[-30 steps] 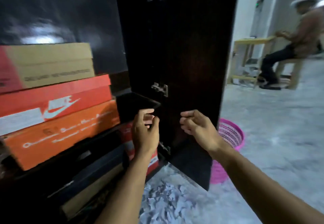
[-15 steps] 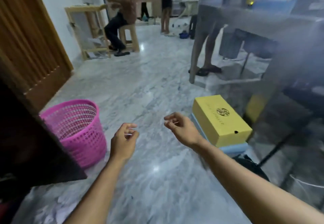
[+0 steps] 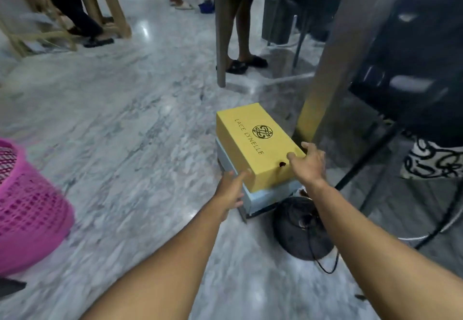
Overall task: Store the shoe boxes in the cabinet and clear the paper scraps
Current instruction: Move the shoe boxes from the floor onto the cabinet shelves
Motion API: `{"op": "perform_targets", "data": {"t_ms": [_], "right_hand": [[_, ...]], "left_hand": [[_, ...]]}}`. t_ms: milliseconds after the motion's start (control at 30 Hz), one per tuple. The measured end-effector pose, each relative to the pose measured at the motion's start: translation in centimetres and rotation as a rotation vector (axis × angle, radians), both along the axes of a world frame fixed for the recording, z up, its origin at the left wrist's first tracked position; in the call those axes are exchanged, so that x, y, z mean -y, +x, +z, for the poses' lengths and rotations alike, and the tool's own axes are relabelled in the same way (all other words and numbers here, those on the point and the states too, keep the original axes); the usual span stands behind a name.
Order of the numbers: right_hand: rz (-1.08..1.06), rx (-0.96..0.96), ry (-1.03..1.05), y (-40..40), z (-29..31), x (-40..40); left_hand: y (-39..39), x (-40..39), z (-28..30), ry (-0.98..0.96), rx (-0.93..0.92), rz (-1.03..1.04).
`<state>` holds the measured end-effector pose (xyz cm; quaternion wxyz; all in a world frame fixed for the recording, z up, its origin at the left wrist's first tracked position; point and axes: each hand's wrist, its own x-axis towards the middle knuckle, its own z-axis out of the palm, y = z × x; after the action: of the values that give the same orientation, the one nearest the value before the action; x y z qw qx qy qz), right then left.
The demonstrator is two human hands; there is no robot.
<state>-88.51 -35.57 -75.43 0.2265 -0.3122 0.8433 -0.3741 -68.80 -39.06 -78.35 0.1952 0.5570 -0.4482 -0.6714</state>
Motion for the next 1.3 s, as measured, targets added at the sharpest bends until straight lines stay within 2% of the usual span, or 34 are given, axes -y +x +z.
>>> {"op": "perform_targets", "data": {"t_ms": [100,167,267,333,467,633,767,933,1167,1300], "right_hand": [[-0.021,0.066,0.058,-1.4,-2.0,0.8],[-0.009,0.040,0.078,-1.6,-2.9,1.0],[0.011,-0.048,0.100,-0.8,-3.6,0.6],[0.008,-0.036,0.055,0.1,-4.0,0.0],[-0.030,0.143,-0.042,1.8,-4.2,-0.6],[0.003,0.551,-0.054,5.6,-2.9,0.3],[0.230,0.674,-0.032,11.0,-1.5,-0.3],[0.471,0.595,-0.121,20.1,0.2,-1.5],[0.953,0.602,-0.121,33.8,3.8,-4.2],[1.150,0.666,-0.114,41.6,7.2,-5.8]], "left_hand": [[-1.8,0.6,-1.2,0.035,0.003,-0.012],[-2.0,1.1,-2.2,0.001,0.004,0.002],[-1.0,1.5,-3.7,-0.026,-0.064,0.089],[0.4,1.6,-4.4,-0.038,-0.128,0.183],[5.0,0.5,-3.7,-0.025,-0.117,0.238],[13.8,-4.3,-1.6,-0.011,-0.097,0.243],[21.9,-8.9,-0.5,-0.026,-0.123,0.243],[31.5,-14.5,1.9,0.010,-0.141,0.236],[41.3,-19.5,7.6,-0.199,-0.088,0.516],[46.1,-22.9,9.5,-0.357,-0.064,0.632]]}}
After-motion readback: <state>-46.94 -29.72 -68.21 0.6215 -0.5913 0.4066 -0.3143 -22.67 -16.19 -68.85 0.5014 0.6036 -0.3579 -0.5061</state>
